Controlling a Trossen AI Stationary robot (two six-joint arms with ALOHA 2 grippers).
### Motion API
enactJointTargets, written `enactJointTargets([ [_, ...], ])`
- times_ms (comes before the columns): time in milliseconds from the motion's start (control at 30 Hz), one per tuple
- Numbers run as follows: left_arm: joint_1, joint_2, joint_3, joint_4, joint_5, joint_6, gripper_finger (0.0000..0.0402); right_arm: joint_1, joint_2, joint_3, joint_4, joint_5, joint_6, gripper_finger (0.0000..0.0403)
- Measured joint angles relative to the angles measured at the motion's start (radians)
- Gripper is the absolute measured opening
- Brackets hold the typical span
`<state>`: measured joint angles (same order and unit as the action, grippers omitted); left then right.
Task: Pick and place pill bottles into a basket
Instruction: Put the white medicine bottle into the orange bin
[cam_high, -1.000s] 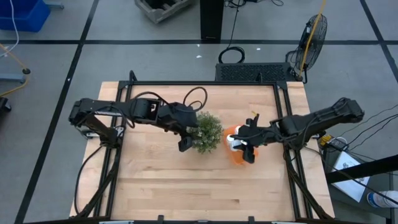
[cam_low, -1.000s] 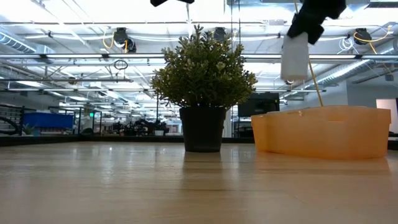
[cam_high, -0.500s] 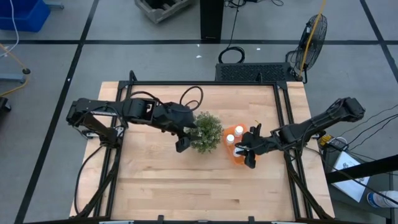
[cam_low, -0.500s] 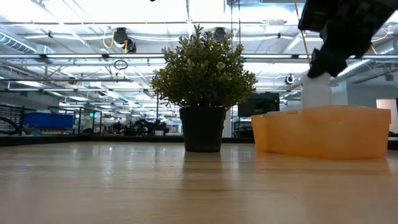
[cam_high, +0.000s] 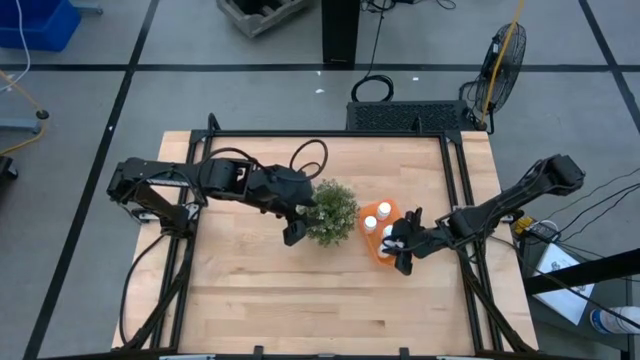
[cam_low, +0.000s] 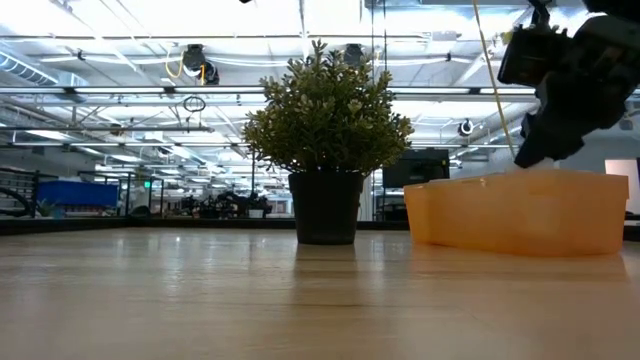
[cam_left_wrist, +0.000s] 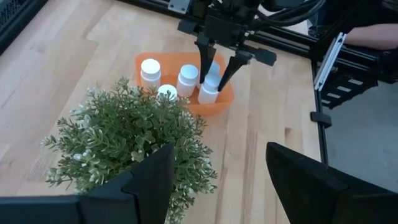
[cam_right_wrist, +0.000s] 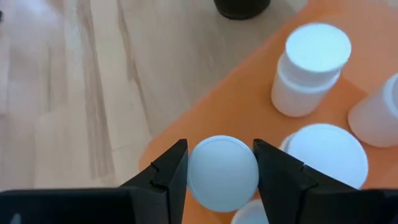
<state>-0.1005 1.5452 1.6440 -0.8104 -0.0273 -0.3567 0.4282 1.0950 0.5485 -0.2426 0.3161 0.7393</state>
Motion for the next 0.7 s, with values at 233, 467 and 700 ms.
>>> enactJointTargets([
  [233,0.000,0.000,0.000,0.001,0.000,-0.001,0.0257,0.000,0.000,-0.051,0.080,0.000,0.003,0.0141],
  [467,0.000,0.000,0.000,0.003,0.000,-0.001,0.0257,-0.001,0.005,-0.070,0.115,-0.003,-0.021,0.0141],
  [700,0.000,0.000,0.000,0.004,0.001,0.000,0.0257,-0.019,0.006,-0.071,0.119,-0.017,-0.028,0.0254],
])
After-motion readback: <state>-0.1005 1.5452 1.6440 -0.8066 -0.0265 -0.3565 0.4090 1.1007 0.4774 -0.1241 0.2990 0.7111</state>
